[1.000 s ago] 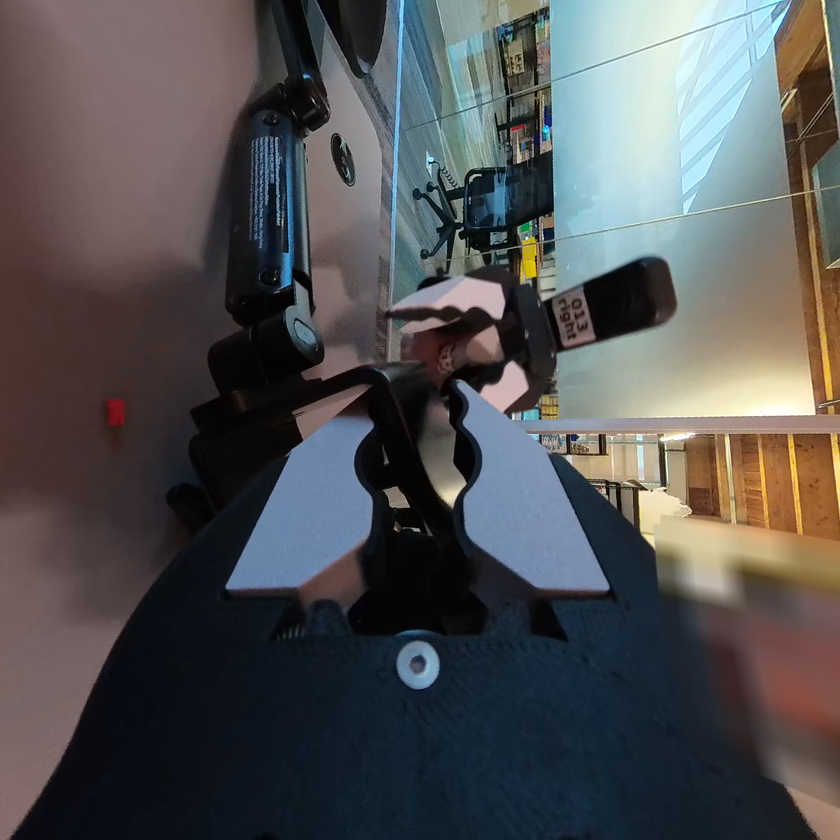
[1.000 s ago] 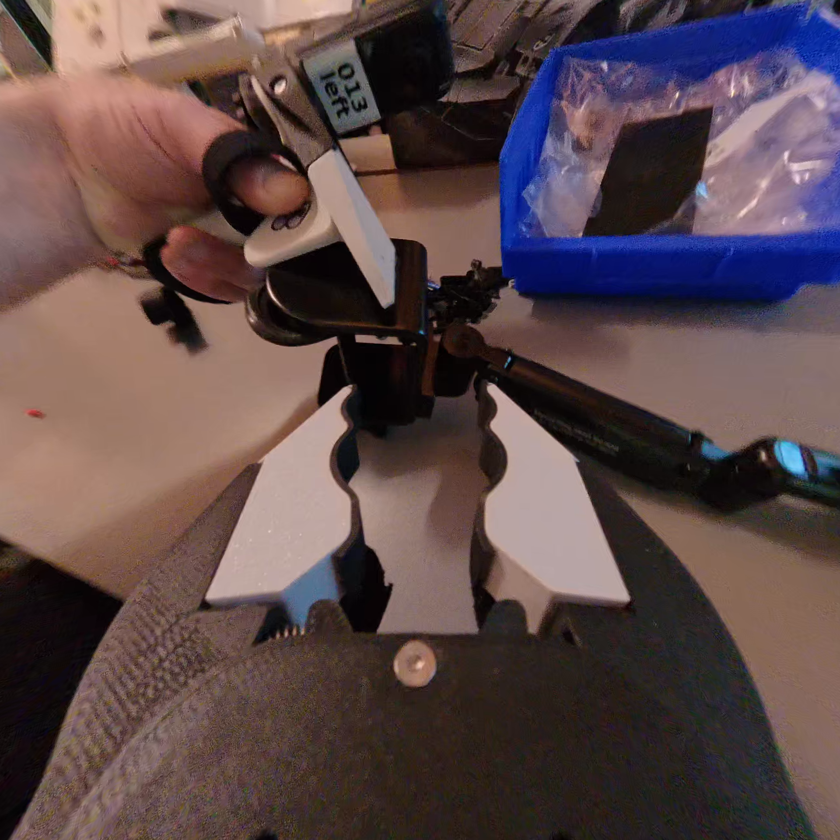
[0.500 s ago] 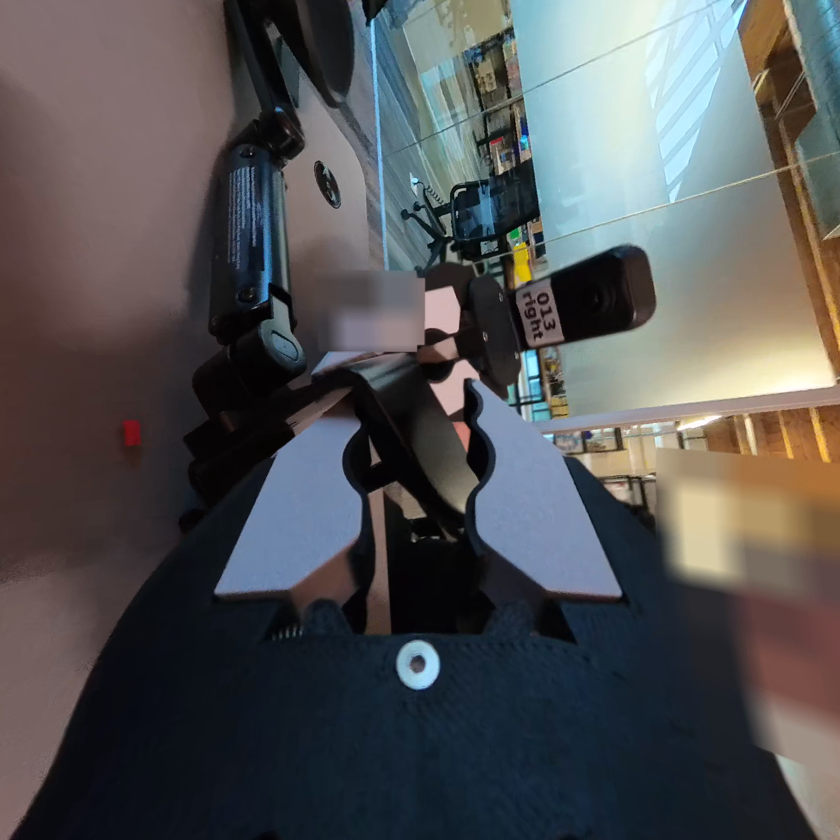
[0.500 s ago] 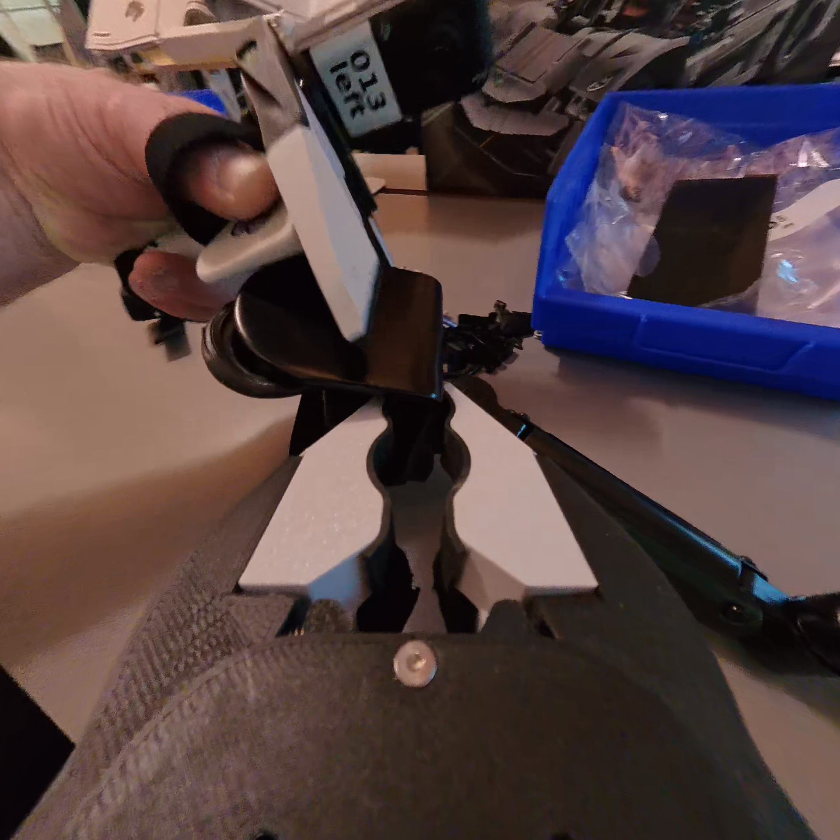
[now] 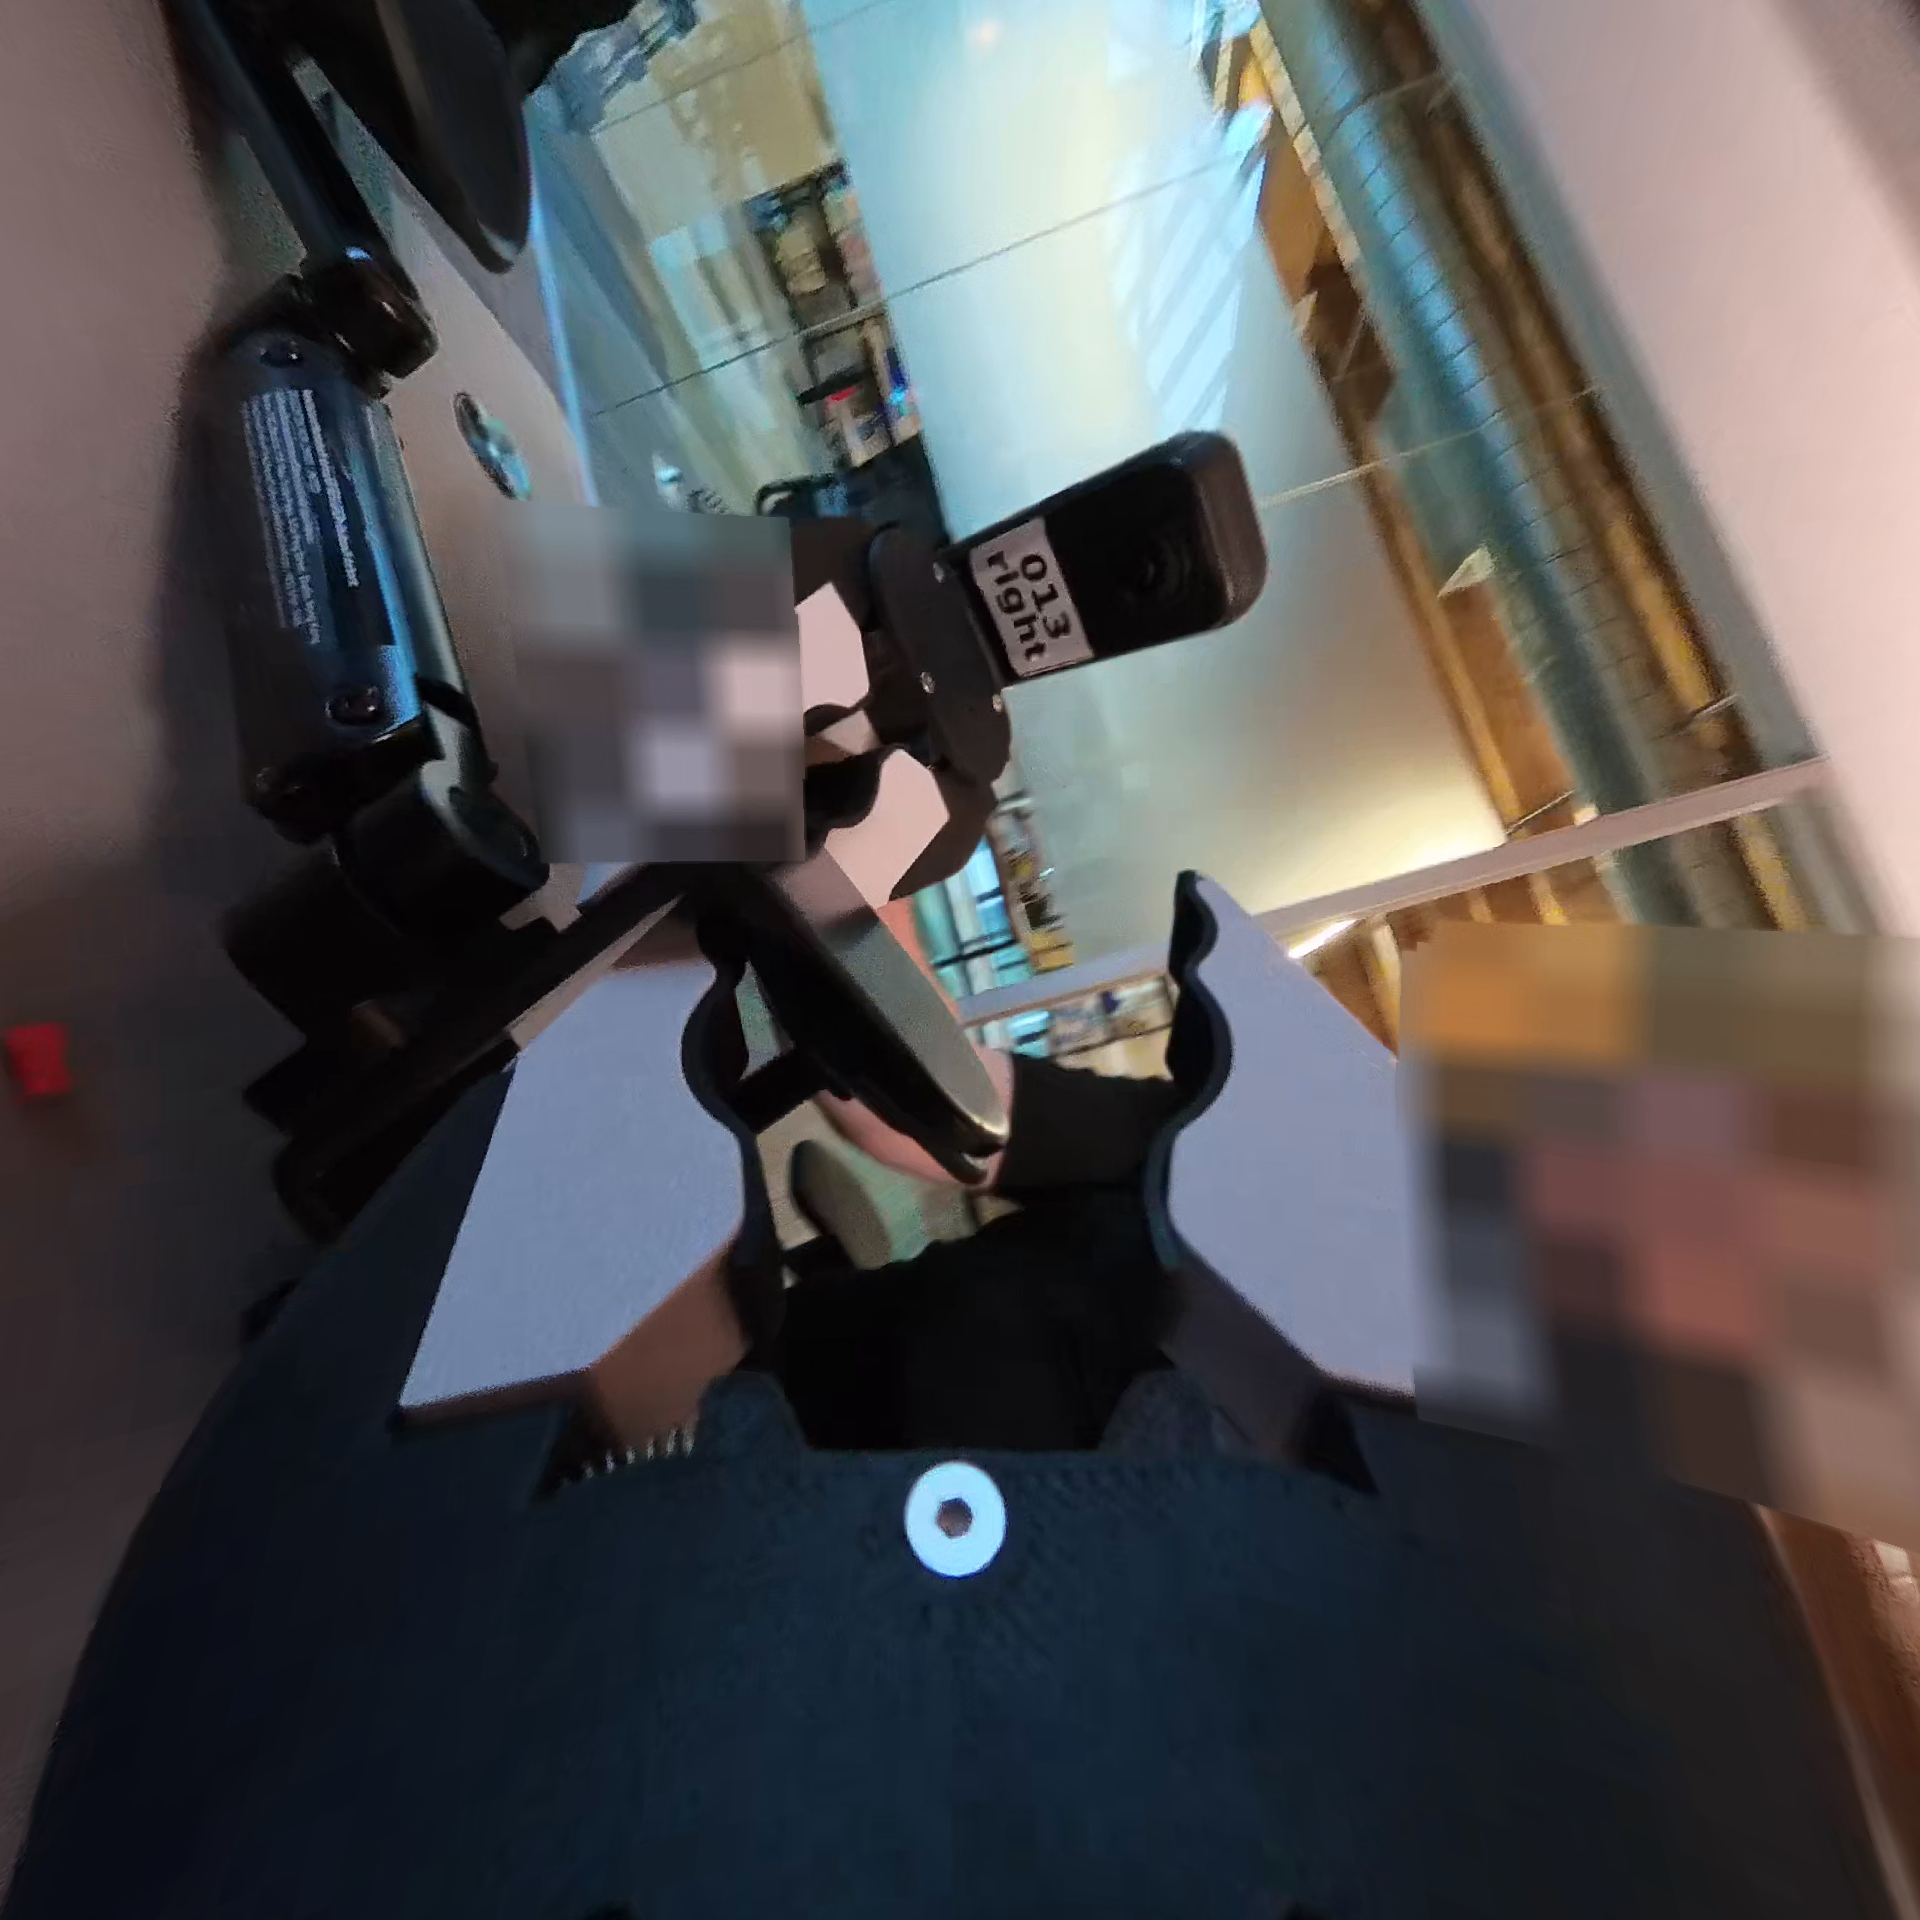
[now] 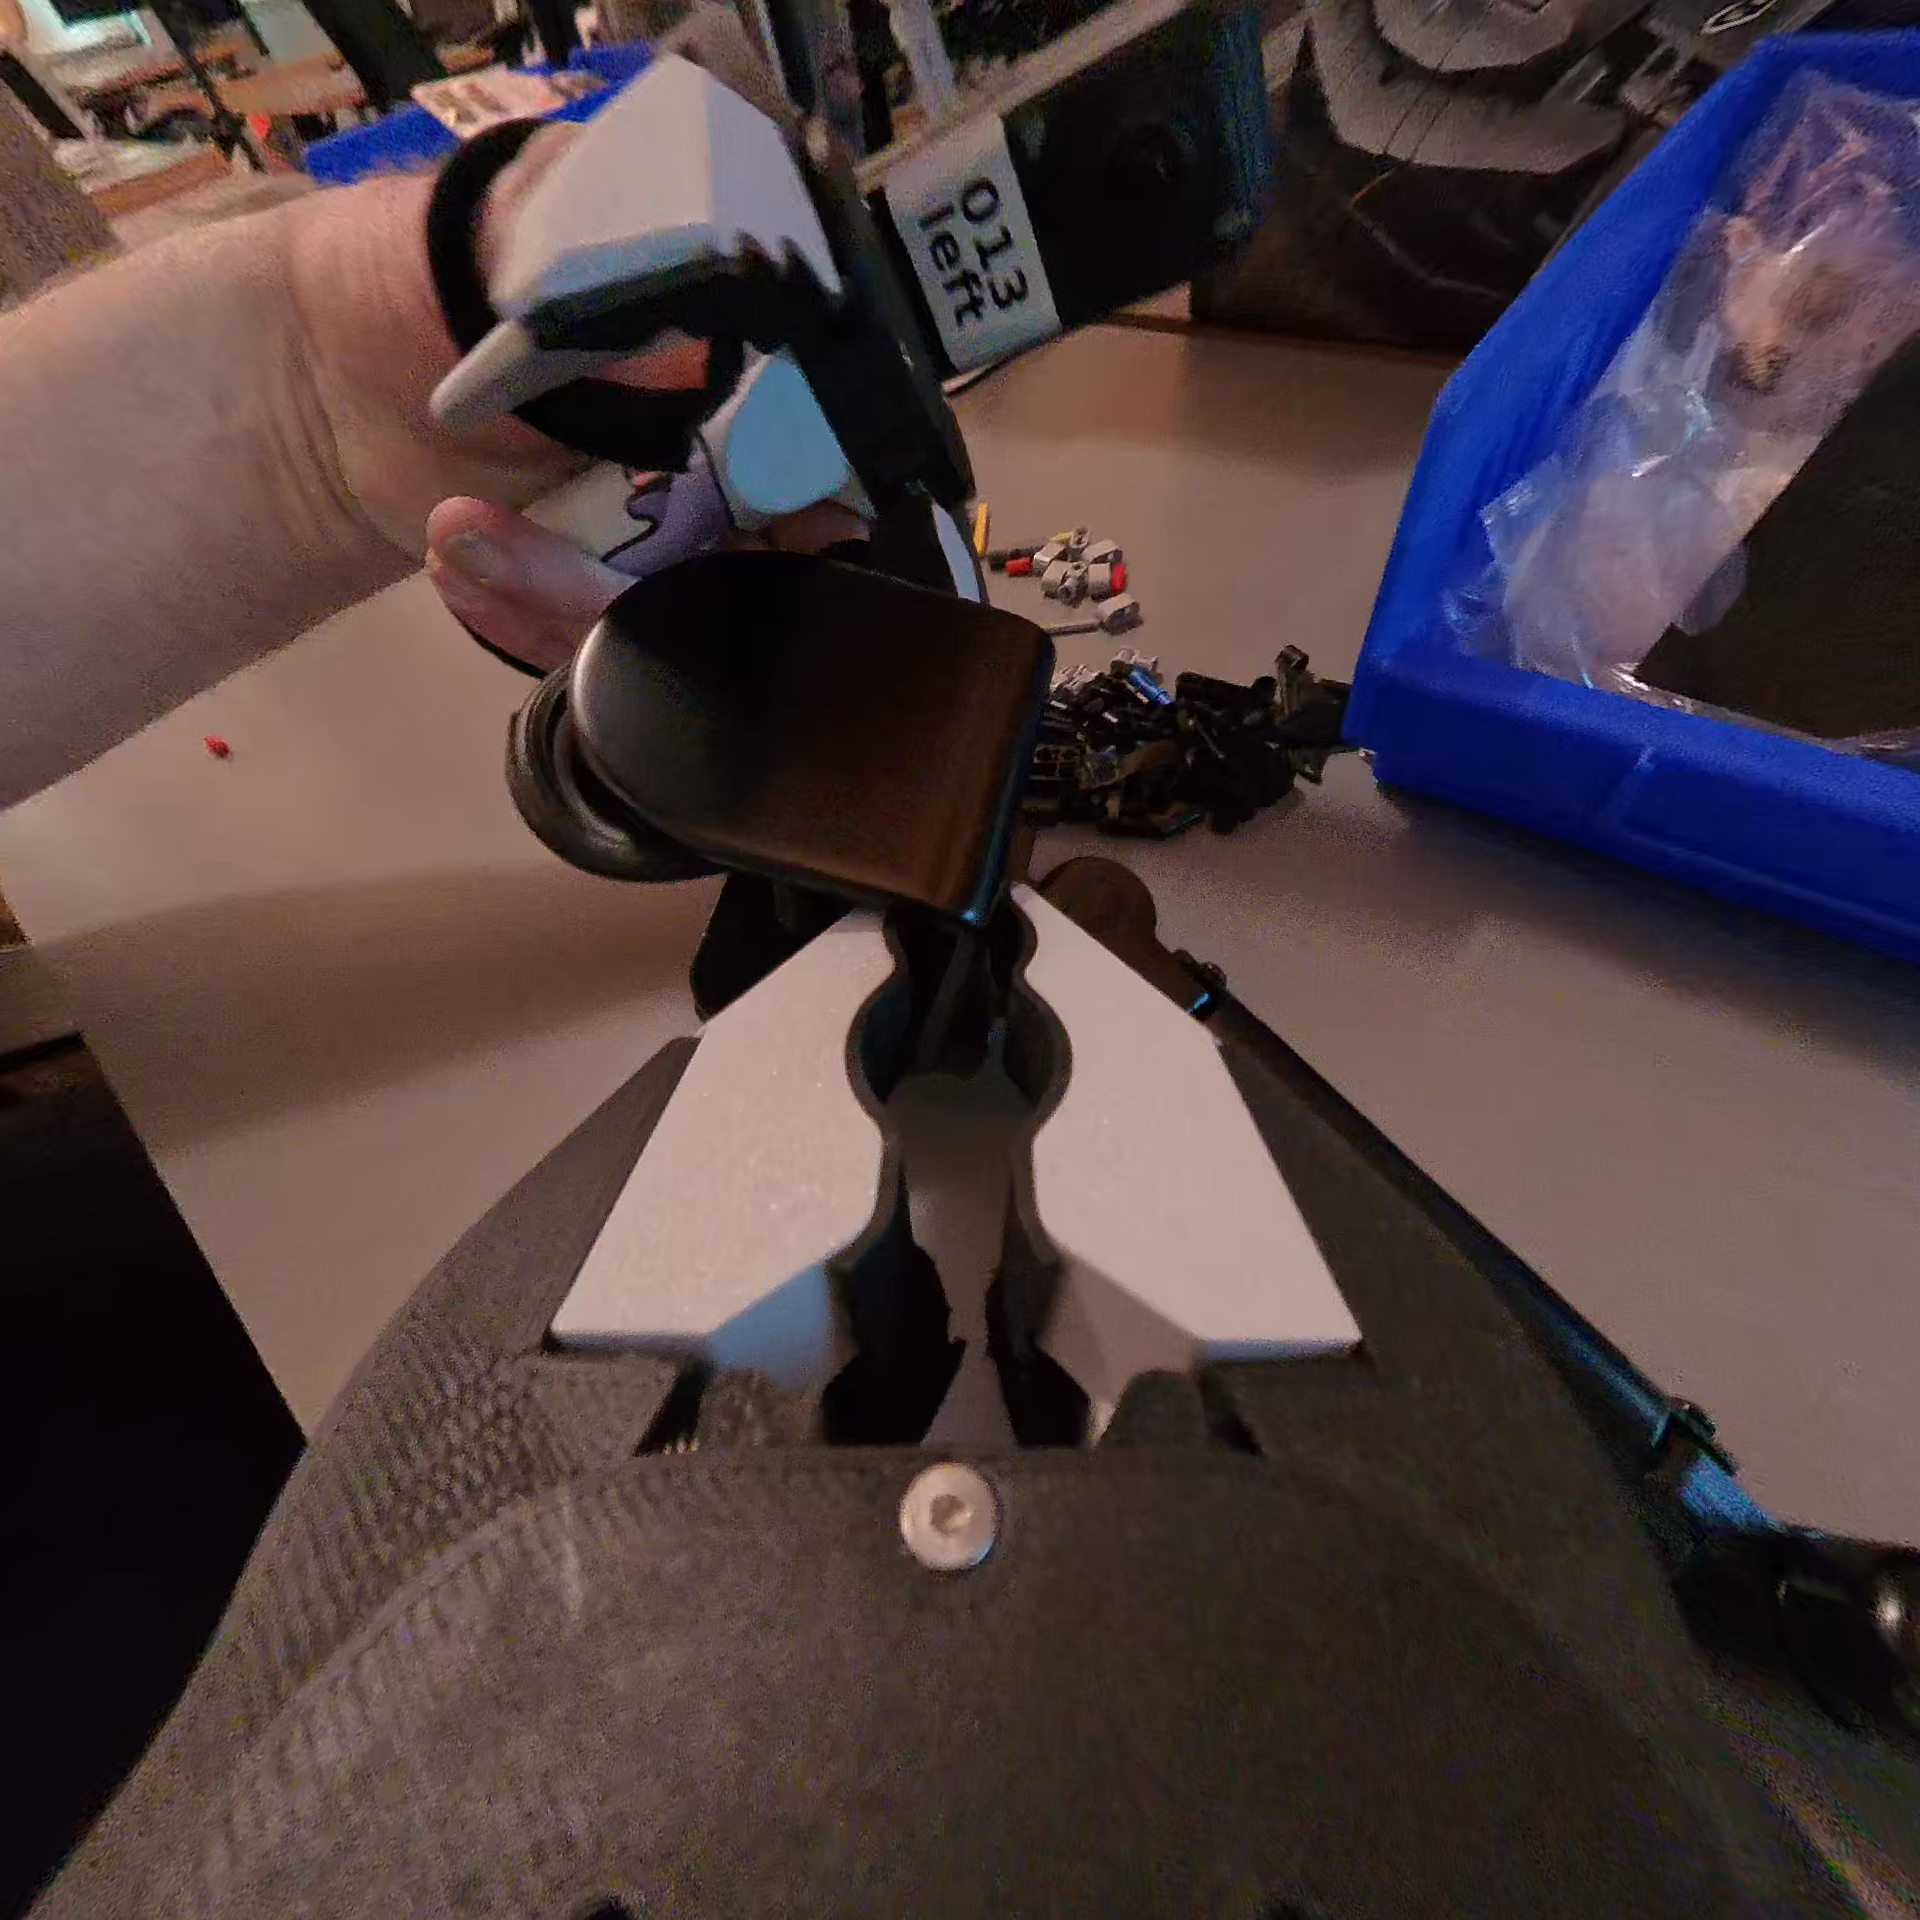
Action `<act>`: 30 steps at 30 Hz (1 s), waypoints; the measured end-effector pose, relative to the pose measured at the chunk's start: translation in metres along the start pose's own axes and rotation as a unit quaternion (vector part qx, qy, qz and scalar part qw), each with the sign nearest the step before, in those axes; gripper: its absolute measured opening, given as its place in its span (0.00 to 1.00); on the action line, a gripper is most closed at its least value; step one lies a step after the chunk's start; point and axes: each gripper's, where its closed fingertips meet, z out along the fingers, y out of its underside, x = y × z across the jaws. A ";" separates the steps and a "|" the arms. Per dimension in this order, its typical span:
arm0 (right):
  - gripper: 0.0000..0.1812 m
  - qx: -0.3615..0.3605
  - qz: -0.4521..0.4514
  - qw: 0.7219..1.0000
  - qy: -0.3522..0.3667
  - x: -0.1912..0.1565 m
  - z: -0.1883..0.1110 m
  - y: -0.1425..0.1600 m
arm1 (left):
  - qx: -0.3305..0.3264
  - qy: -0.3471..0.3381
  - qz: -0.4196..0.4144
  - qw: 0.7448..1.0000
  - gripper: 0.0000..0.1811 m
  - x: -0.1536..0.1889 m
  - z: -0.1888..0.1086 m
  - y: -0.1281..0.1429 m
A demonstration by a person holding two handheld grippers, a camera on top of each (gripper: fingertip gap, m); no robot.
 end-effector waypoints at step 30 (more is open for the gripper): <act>0.03 0.033 -0.034 0.989 -0.139 -0.013 -0.017 0.004 | -0.137 -0.425 0.517 0.730 0.82 -0.038 0.009 0.037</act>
